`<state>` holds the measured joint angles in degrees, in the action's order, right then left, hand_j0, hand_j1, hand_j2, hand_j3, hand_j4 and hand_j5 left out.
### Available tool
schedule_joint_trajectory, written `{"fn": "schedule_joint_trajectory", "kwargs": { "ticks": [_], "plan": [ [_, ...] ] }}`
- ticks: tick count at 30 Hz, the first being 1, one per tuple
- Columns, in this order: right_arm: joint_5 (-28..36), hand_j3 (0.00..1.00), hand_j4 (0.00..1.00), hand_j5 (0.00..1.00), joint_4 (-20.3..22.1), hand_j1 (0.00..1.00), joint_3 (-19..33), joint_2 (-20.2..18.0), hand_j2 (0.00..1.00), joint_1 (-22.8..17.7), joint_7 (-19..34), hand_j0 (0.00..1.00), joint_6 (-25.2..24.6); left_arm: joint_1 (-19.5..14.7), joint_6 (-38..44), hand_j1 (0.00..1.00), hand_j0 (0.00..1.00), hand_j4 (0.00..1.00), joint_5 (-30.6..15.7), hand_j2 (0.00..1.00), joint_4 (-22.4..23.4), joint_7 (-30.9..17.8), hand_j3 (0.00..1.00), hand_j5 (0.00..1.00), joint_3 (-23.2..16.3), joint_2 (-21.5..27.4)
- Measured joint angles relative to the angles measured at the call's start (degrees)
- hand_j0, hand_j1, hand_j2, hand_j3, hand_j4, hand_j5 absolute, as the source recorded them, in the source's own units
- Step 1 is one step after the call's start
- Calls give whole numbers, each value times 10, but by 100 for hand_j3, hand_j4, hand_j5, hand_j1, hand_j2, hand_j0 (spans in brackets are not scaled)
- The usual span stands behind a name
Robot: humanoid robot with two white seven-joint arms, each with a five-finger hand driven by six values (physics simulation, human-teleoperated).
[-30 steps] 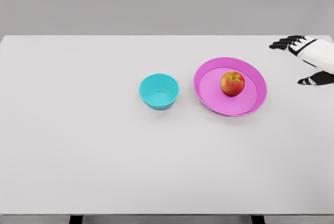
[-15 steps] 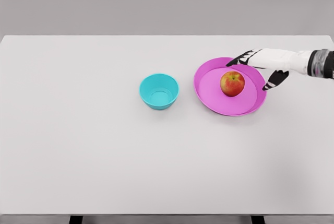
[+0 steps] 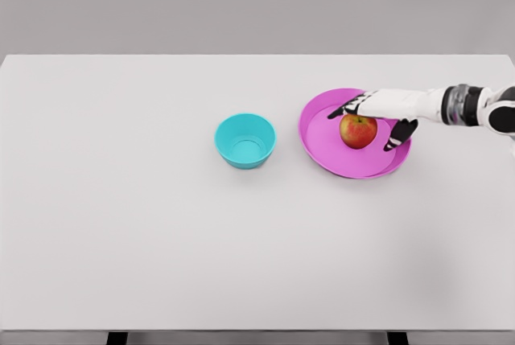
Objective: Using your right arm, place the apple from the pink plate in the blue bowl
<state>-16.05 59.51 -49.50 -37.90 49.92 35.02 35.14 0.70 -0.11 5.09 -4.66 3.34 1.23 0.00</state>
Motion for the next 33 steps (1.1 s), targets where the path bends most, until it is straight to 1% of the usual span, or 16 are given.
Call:
{"fn": "schedule_joint_trajectory", "kwargs": {
  "ticks": [2, 3, 4, 5, 7, 8, 9, 10, 13, 23, 29, 33],
  "plan": [
    [0, 100, 100, 100, -1, 100, -6, 1, 100, 1, 0, 100, 0, 0, 0, 100, 100, 100, 0, 100, 0, 0, 100, 100, 0, 0],
    [1, 92, 92, 92, -2, 92, -8, 1, 92, 1, 0, 92, -1, 0, 0, 100, 100, 100, 0, 100, 0, 0, 100, 100, 0, 0],
    [2, 75, 75, 75, -2, 75, -9, 2, 75, 1, -1, 75, -1, 0, 0, 100, 100, 100, 0, 100, 0, 0, 100, 100, 0, 0],
    [4, 59, 59, 59, -2, 59, -9, 2, 59, 1, -2, 59, -2, 0, 0, 100, 100, 100, 0, 100, 0, 0, 100, 100, 0, 0],
    [7, 37, 37, 37, -1, 37, -10, 2, 37, 1, -3, 37, -4, 0, 0, 100, 100, 100, 0, 100, 0, 0, 100, 100, 0, 0],
    [8, 30, 30, 30, -1, 30, -10, 2, 30, 0, -3, 30, -5, 0, 0, 100, 100, 100, 0, 100, 0, 0, 100, 100, 0, 0],
    [7, 27, 27, 27, -1, 27, -10, 1, 27, 1, -3, 27, -5, 0, 0, 100, 100, 100, 0, 100, 0, 0, 100, 100, 0, 0],
    [6, 25, 25, 25, -1, 25, -10, 1, 25, 1, -2, 25, -5, 0, 0, 100, 100, 100, 0, 100, 0, 0, 100, 100, 0, 0],
    [4, 23, 23, 23, -1, 23, -11, 1, 23, 1, 0, 23, -3, 0, 0, 100, 100, 100, 0, 100, 0, 0, 100, 100, 0, 0],
    [0, 19, 19, 19, 8, 19, -6, 0, 19, 25, 1, 19, 0, 0, 0, 100, 100, 100, 0, 100, 0, 0, 100, 100, 0, 0],
    [0, 18, 18, 18, 55, 18, -5, 3, 18, 32, 1, 18, 0, 0, 0, 100, 100, 100, 0, 100, 0, 0, 100, 100, 0, 0],
    [0, 18, 18, 18, 90, 18, -6, 19, 18, 36, 1, 18, 0, 0, 0, 100, 100, 100, 0, 100, 0, 0, 100, 100, 0, 0]
  ]
}}
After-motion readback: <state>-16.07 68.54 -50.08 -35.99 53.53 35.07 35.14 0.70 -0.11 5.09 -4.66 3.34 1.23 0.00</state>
